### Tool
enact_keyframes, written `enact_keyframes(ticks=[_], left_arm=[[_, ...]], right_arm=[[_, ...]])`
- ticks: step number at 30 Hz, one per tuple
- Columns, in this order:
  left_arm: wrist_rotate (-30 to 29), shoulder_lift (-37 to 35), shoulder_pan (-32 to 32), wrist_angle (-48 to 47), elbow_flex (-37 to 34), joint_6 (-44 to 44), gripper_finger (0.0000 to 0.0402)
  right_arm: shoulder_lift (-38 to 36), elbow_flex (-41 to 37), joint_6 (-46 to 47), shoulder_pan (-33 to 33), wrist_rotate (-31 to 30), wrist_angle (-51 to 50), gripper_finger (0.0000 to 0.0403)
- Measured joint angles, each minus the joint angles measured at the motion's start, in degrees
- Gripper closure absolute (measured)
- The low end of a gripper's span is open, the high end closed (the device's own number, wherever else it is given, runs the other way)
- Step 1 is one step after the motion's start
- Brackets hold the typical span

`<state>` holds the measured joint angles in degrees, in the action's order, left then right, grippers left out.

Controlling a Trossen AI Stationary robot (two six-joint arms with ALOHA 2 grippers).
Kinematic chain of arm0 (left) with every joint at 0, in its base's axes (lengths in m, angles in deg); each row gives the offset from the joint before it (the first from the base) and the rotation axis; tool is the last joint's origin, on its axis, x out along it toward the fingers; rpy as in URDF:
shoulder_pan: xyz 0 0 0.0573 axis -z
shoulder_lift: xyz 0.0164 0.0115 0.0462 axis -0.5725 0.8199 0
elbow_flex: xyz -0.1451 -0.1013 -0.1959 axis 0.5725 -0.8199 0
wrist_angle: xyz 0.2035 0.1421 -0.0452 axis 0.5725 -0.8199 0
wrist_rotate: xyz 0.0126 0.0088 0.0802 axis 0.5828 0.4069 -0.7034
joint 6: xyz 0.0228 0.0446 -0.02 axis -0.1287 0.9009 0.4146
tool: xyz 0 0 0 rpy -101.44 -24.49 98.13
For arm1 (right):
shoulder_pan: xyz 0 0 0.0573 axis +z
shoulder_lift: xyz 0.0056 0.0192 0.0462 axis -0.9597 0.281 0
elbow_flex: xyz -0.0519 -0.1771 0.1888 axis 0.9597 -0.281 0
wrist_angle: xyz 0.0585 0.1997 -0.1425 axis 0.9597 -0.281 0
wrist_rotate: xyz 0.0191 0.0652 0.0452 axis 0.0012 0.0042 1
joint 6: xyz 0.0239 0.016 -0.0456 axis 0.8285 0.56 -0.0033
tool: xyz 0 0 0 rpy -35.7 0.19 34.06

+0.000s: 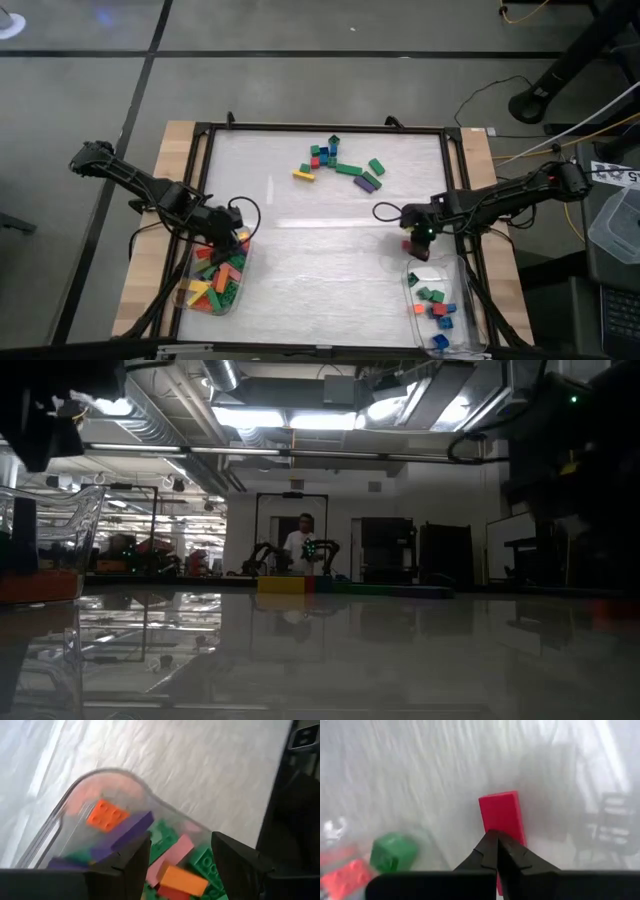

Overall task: Sort blocks by size
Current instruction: Put the large red wooden block into the left transparent bin

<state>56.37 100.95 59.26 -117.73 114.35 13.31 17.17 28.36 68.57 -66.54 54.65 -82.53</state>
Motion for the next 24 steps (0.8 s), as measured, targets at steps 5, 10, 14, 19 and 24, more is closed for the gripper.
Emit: enact_keyframes(ticks=[5,10,14,19,24], left_arm=[[-1.2,0.0,0.0,5.0,0.0,2.8,0.0204],[-3.7,0.0,0.0,10.6,0.0,7.4,0.0204],[-4.9,0.0,-0.1,15.2,0.0,11.2,0.0204],[-7.3,0.0,-0.1,19.6,0.0,16.2,0.0204],[-11.4,0.0,-0.1,23.3,0.0,19.9,0.0204]], right_arm=[[0.0,-0.1,-2.2,-0.1,-8.4,4.4,0.0400],[0.6,-0.2,-3.6,-0.1,-13.8,9.2,0.0400],[3.0,-0.2,-3.8,-0.1,-14.8,13.2,0.0400],[7.8,0.1,-3.8,-0.1,-15.0,19.4,0.0400],[10.9,0.0,-3.9,0.0,-16.2,25.3,0.0400]])
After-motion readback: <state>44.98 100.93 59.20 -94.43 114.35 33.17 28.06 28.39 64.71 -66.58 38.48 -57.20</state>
